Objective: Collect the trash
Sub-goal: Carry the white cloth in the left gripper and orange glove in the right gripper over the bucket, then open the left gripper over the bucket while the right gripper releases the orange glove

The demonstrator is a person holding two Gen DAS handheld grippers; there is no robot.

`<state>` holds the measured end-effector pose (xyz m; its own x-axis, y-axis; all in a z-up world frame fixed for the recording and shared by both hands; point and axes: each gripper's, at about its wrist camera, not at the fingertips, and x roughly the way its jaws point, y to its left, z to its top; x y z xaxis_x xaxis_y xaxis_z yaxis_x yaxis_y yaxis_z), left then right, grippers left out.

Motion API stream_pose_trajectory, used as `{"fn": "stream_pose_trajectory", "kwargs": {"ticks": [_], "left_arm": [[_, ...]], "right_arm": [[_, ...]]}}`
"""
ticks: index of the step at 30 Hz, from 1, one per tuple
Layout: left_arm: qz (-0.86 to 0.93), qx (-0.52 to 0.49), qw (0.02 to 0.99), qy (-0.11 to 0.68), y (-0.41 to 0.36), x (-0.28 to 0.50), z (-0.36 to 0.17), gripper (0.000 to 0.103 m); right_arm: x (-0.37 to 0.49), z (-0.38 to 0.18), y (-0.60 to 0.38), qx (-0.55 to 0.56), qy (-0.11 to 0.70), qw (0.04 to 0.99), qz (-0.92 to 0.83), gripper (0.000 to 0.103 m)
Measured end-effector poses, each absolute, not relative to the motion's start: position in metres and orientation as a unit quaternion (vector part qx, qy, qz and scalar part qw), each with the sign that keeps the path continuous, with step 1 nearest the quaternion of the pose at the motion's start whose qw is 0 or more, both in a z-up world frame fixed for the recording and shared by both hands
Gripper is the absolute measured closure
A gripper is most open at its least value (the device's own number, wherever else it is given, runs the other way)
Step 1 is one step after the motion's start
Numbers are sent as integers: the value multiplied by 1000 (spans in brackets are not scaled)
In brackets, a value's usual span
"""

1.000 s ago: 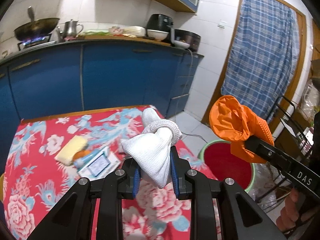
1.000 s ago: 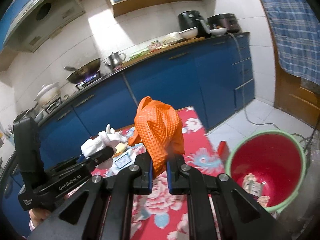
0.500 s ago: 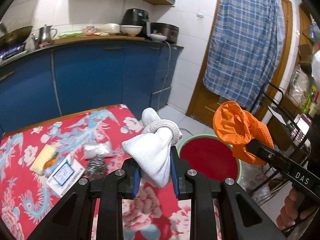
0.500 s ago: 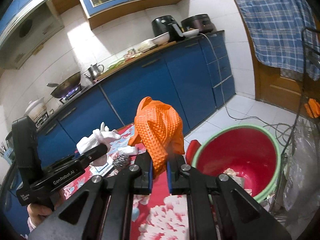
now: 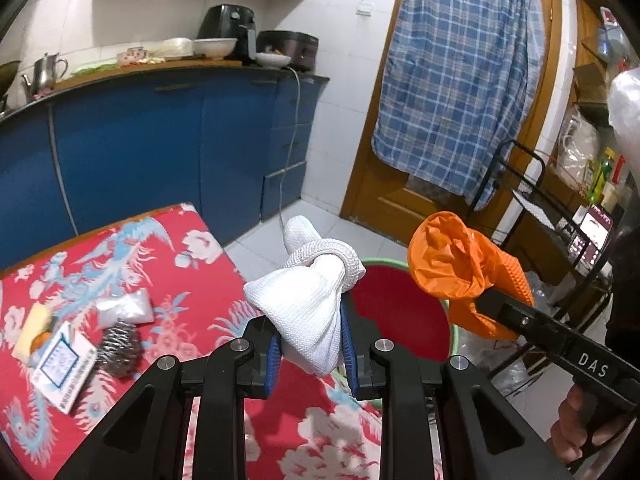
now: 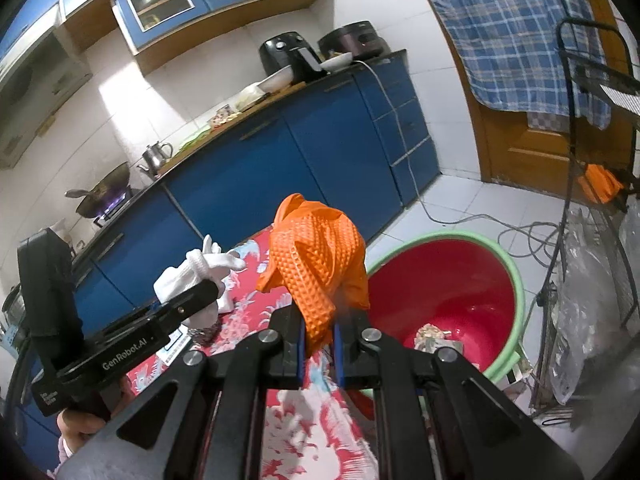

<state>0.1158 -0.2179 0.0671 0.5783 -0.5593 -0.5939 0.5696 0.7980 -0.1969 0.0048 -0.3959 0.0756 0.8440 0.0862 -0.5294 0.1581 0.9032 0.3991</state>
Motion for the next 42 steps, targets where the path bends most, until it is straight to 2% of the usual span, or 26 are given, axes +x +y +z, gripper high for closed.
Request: {"fn": "stream_pose_trajectory", "kwargs": {"ticks": [32, 41, 42], "left_arm": [[-335, 96, 846, 402, -312, 139, -18, 76], [-340, 102, 842, 407, -323, 143, -25, 74], [-341, 103, 841, 407, -324, 143, -26, 71]], "right_arm": [[24, -1, -460, 265, 347, 895, -90, 90], [33, -19, -471, 272, 363, 886, -99, 89], [34, -21, -471, 272, 365, 885, -99, 88]]}}
